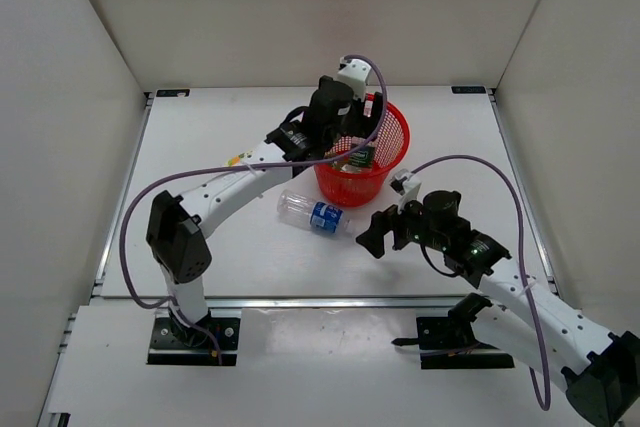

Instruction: Put the plastic bottles in the bin

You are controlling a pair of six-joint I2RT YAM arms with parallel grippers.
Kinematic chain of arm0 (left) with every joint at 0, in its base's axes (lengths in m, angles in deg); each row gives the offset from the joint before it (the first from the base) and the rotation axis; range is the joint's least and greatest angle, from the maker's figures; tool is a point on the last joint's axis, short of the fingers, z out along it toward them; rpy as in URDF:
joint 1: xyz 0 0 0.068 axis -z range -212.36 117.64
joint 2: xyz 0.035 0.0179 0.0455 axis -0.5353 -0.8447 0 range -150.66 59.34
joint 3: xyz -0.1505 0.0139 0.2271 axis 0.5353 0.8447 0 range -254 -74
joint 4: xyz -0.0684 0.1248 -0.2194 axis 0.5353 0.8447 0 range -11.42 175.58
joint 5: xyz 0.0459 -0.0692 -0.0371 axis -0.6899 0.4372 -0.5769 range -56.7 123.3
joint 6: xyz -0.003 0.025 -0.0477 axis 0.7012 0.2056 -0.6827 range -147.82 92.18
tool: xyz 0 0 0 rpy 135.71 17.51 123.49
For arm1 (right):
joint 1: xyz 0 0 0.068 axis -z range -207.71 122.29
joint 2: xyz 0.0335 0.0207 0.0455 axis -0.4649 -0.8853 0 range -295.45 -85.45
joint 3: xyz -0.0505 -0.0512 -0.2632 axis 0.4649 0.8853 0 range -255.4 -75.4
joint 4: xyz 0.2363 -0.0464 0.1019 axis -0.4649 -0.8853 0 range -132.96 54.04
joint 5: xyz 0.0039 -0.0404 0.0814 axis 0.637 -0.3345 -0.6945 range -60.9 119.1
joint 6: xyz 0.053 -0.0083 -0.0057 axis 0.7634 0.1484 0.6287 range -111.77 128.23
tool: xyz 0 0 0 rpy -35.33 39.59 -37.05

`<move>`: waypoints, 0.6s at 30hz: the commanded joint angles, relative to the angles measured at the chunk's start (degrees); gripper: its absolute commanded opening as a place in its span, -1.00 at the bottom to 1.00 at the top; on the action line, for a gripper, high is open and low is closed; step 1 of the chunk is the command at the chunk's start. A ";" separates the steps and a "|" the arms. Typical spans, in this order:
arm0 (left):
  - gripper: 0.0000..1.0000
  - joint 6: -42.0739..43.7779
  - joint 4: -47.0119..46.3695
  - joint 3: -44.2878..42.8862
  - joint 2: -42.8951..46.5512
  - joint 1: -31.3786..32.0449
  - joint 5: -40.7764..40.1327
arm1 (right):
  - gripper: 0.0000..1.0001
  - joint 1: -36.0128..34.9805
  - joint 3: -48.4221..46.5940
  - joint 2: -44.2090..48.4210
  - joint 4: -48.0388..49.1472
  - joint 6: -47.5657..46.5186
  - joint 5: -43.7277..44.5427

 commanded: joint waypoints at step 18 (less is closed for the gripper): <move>0.98 -29.37 38.78 40.29 51.18 -27.14 -1.59 | 0.99 -10.81 -7.98 -28.11 19.28 -15.56 7.07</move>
